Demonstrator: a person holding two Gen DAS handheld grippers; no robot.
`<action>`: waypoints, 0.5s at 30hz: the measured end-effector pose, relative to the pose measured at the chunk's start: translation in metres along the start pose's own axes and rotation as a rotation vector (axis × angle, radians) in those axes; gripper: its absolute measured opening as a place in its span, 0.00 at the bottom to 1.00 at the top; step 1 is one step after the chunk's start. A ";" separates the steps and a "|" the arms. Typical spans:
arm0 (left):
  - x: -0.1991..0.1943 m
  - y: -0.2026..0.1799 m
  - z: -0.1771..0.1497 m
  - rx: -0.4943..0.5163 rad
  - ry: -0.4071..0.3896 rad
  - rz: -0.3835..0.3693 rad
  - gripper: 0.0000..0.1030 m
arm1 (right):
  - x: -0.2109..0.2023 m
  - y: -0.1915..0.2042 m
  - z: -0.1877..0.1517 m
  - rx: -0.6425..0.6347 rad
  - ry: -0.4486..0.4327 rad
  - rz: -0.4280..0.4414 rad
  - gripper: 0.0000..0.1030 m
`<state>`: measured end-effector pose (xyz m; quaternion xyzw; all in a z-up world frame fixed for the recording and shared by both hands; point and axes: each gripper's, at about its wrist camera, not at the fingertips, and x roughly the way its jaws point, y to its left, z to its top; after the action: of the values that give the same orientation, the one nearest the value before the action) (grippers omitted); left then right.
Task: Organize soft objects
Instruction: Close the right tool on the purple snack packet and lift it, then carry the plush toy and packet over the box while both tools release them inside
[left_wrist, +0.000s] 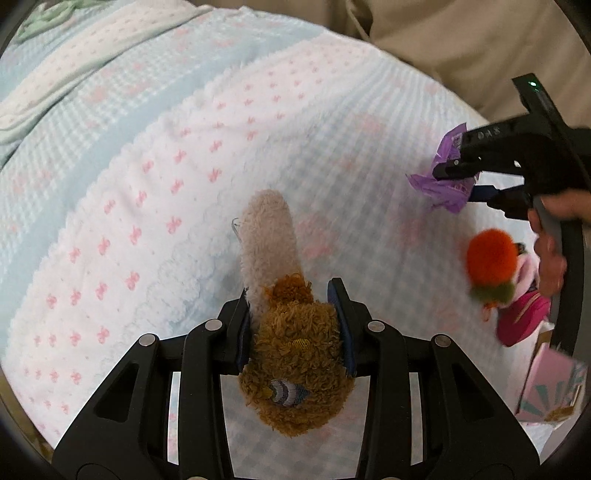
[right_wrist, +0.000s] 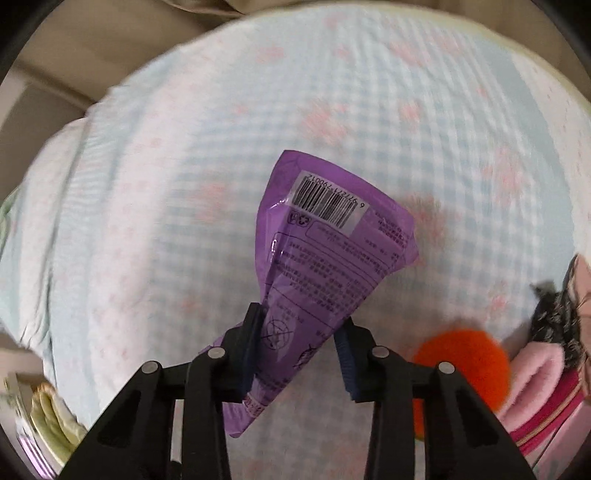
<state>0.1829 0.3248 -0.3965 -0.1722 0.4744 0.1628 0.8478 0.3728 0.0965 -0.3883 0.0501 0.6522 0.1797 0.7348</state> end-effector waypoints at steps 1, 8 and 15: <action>-0.003 -0.005 0.003 0.006 -0.007 -0.001 0.33 | -0.011 0.000 -0.002 -0.020 -0.013 0.008 0.33; -0.067 -0.048 0.022 0.058 -0.080 -0.032 0.33 | -0.116 0.001 -0.032 -0.108 -0.107 0.103 0.33; -0.152 -0.128 0.023 0.108 -0.144 -0.115 0.33 | -0.239 -0.037 -0.072 -0.129 -0.226 0.151 0.33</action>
<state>0.1803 0.2046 -0.2369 -0.1411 0.4095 0.0999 0.8958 0.2893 -0.0280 -0.1850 0.0716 0.5470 0.2691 0.7895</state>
